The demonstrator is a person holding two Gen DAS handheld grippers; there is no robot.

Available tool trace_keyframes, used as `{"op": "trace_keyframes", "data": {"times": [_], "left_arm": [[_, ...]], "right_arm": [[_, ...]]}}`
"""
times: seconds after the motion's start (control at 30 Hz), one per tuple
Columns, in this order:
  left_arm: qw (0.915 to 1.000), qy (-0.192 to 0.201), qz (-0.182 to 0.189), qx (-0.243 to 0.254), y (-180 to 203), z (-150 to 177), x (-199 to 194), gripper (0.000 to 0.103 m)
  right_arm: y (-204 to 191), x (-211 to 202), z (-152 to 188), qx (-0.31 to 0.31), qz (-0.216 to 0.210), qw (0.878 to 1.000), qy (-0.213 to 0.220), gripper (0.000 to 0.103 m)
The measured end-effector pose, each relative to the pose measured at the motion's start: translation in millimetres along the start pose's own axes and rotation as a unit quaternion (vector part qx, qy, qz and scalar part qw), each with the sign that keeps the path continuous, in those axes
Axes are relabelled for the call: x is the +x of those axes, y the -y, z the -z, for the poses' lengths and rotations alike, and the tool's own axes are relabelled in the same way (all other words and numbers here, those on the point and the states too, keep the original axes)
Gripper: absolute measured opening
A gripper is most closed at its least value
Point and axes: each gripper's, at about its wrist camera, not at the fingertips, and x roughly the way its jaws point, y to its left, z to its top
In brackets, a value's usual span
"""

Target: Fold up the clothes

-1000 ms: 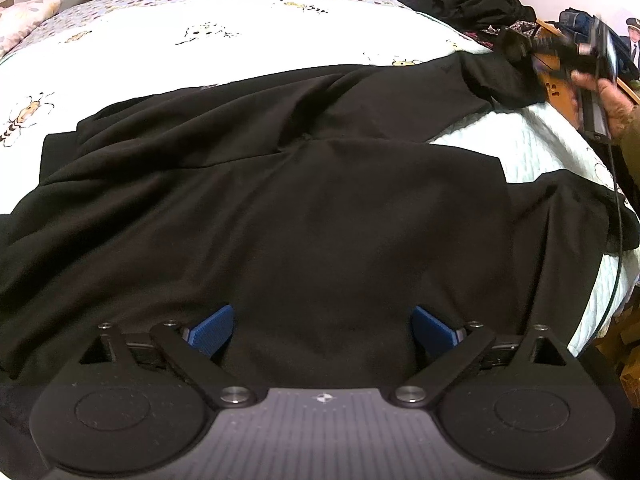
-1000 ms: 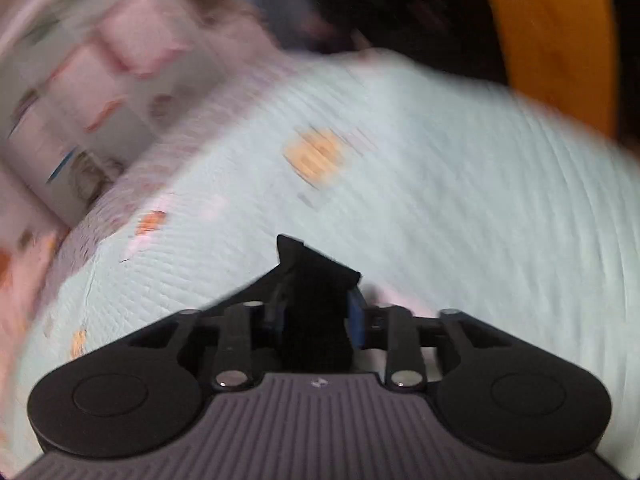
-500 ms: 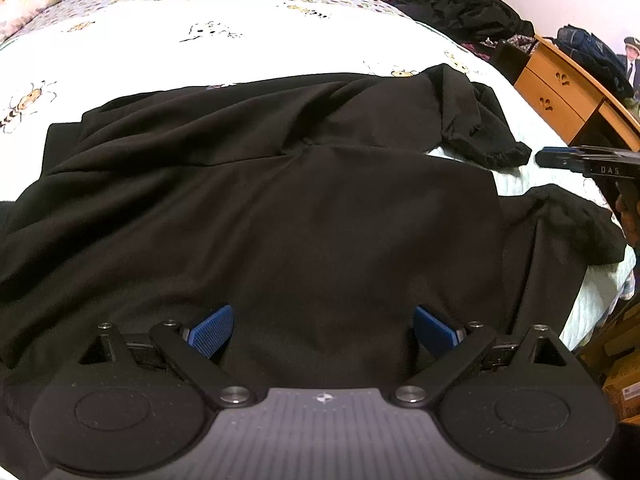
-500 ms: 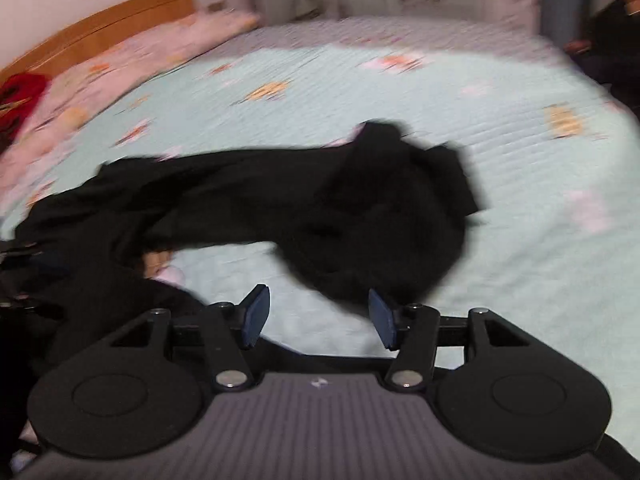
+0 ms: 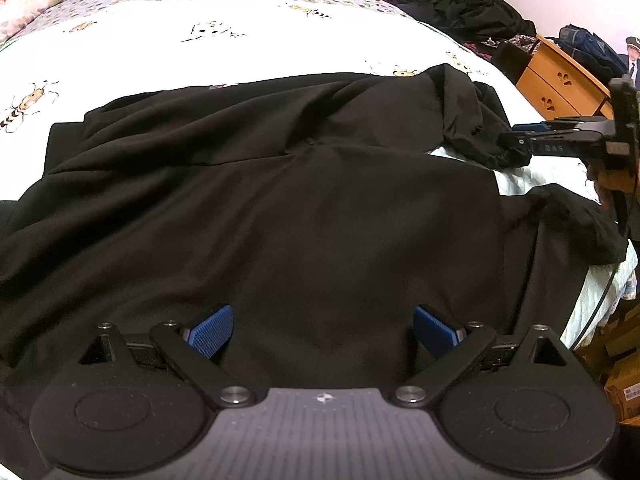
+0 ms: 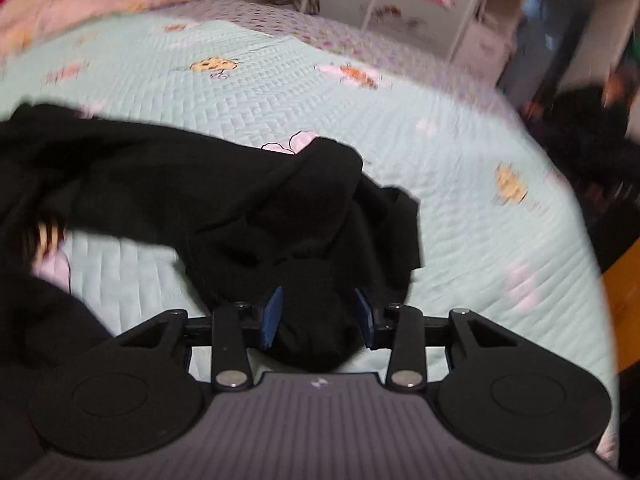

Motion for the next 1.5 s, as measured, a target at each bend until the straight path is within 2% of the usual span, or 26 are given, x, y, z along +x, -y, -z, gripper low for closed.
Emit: {"op": "trace_keyframes", "data": {"times": [0.17,0.23,0.37,0.5,0.67,0.73,0.87,0.97,1.03,1.2,1.27,1.33,1.4,1.5], "left_arm": [[1.0,-0.003,-0.003,0.004,1.0,-0.2,2.2,0.097],[1.0,-0.003,-0.003,0.004,1.0,-0.7,2.0,0.097],[1.0,-0.004,-0.005,0.001,1.1,-1.1,1.9,0.097],[0.9999,-0.007,-0.01,0.011,6.8,-1.3,2.2,0.097],[0.9998,-0.007,-0.01,0.013,13.2,-2.7,1.1,0.097],[0.9998,-0.008,-0.01,0.016,15.3,-2.3,1.5,0.097],[0.9997,-0.011,-0.01,0.022,19.8,-1.2,1.8,0.097],[0.9995,-0.013,-0.009,0.025,22.8,-0.5,1.9,0.097],[0.9995,-0.011,-0.009,0.029,23.9,0.0,-0.1,0.097],[0.9996,-0.013,-0.008,0.025,23.9,-0.1,-0.8,0.097],[0.9995,-0.012,-0.008,0.028,24.8,0.3,-1.8,0.097],[0.9994,-0.011,-0.008,0.031,25.7,0.1,-2.5,0.097],[0.9995,-0.011,-0.008,0.03,25.7,0.0,-2.5,0.097],[0.9994,-0.013,-0.01,0.03,26.2,0.0,-2.5,0.097]], "right_arm": [[10.6,18.6,-0.8,0.036,-0.052,0.998,-0.022,0.039],[7.7,14.2,2.9,0.033,-0.067,0.997,-0.012,0.02],[-7.6,-18.9,15.6,0.015,-0.073,0.997,0.037,0.013],[-26.8,-47.2,15.2,-0.051,-0.032,0.995,0.076,0.011],[-43.5,-74.8,10.1,-0.124,0.032,0.985,0.116,0.012],[-48.4,-78.5,12.8,-0.146,0.051,0.981,0.119,0.011],[-70.9,-77.2,37.4,-0.228,0.083,0.965,0.1,0.012],[-94.6,-59.1,71.7,-0.315,0.102,0.942,0.053,0.012],[-108.2,-52.5,93.1,-0.356,0.106,0.928,0.038,0.012],[-116.4,-55.6,96.6,-0.335,0.105,0.935,0.043,0.012],[-112.3,-56.9,89.1,-0.312,0.103,0.943,0.047,0.012],[-102.9,-59.7,75.2,-0.267,0.096,0.957,0.056,0.005],[-88.4,-65.6,55.6,-0.214,0.093,0.97,0.075,0.005],[-53.8,-71.9,20.7,-0.162,0.129,0.971,0.119,0.005]]}}
